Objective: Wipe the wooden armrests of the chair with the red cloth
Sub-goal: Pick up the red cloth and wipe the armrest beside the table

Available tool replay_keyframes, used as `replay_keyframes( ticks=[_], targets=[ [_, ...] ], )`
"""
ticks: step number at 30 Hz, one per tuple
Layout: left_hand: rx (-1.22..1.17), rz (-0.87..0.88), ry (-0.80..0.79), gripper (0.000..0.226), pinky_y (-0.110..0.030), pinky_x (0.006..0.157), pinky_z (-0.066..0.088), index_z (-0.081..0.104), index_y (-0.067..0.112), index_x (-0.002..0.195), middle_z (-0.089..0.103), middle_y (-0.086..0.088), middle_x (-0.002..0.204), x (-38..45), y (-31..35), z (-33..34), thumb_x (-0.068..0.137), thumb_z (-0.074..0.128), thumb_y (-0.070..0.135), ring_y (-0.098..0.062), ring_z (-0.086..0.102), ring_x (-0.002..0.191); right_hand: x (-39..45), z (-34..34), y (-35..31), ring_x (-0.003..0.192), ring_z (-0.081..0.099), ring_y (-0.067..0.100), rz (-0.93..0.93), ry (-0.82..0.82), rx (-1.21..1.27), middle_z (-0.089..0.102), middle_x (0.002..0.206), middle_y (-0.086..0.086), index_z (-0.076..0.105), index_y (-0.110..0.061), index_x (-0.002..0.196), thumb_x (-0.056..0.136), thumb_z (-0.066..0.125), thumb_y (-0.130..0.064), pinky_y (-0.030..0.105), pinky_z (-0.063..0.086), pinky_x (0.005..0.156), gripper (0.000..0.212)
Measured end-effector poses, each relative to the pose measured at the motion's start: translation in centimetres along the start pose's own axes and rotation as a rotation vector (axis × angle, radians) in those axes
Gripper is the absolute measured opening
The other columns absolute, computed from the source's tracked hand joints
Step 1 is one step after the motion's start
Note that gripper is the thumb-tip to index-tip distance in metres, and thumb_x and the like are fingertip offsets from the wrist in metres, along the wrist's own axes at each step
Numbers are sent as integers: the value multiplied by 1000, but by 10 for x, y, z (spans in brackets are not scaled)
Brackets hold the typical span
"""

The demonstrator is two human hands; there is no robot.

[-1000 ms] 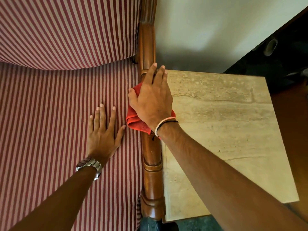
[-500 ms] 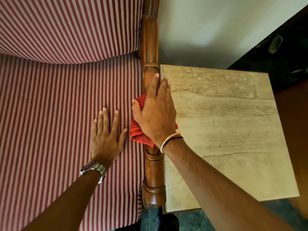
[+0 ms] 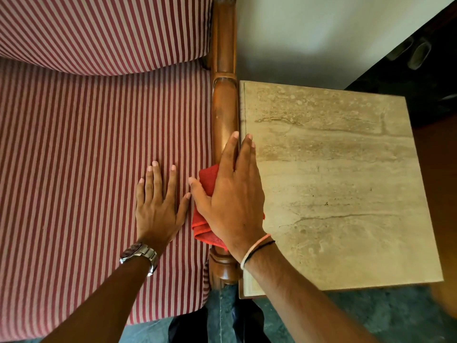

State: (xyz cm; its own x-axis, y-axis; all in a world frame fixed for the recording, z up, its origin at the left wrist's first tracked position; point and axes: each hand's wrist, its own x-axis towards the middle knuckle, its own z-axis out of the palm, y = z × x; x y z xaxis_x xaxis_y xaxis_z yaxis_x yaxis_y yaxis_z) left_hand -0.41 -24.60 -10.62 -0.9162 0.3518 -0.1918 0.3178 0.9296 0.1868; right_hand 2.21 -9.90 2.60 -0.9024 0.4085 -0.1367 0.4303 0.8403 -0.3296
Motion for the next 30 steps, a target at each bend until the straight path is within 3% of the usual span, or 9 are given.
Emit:
replay_keyframes(
  ticks=[5, 17, 22, 25, 28, 30],
  targets=[
    [3, 1, -6, 75, -57, 123, 22, 21, 12, 160, 14, -27, 166, 0, 1, -2, 99, 21, 55, -41, 19, 154, 3, 1, 0, 159, 6, 32, 0, 22, 13, 1, 171, 19, -5, -9, 161, 88, 50, -68, 47, 30, 125, 109],
    [28, 30, -27, 81, -58, 125, 15, 15, 11, 160, 7, -27, 167, 18, 4, -12, 96, 20, 60, -41, 8, 156, 23, 3, -4, 157, 17, 33, 0, 101, 22, 12, 170, 19, 2, -10, 162, 84, 56, -60, 48, 32, 123, 107],
    [-4, 76, -49, 98, -59, 125, 14, 15, 10, 160, 8, -31, 166, 38, 9, -22, 88, -18, 69, -43, 9, 155, 45, 0, -8, 158, 15, 33, 1, 114, 35, 10, 170, 20, 1, -9, 162, 85, 56, -60, 47, 28, 125, 107],
    [-6, 90, -53, 102, -59, 125, 14, 14, 9, 160, 8, -31, 166, 53, 9, -25, 85, -25, 68, -44, 10, 155, 61, -2, -10, 158, 15, 34, 0, 121, 36, 9, 170, 20, 1, -9, 162, 85, 56, -60, 47, 28, 125, 107],
    [-1, 96, -54, 96, -59, 125, 13, 13, 10, 160, 8, -31, 166, 64, 6, -24, 90, -15, 68, -43, 10, 155, 75, -4, -13, 158, 13, 33, -1, 122, 24, 8, 170, 20, 0, -10, 162, 84, 57, -61, 47, 27, 126, 109],
    [30, 108, -38, 89, -59, 125, 13, 10, 11, 160, 7, -30, 166, 70, 2, -19, 94, 8, 70, -43, 9, 156, 83, -5, -14, 158, 12, 34, -1, 122, 12, 8, 170, 20, -1, -10, 162, 84, 57, -61, 47, 26, 126, 109]
  ],
)
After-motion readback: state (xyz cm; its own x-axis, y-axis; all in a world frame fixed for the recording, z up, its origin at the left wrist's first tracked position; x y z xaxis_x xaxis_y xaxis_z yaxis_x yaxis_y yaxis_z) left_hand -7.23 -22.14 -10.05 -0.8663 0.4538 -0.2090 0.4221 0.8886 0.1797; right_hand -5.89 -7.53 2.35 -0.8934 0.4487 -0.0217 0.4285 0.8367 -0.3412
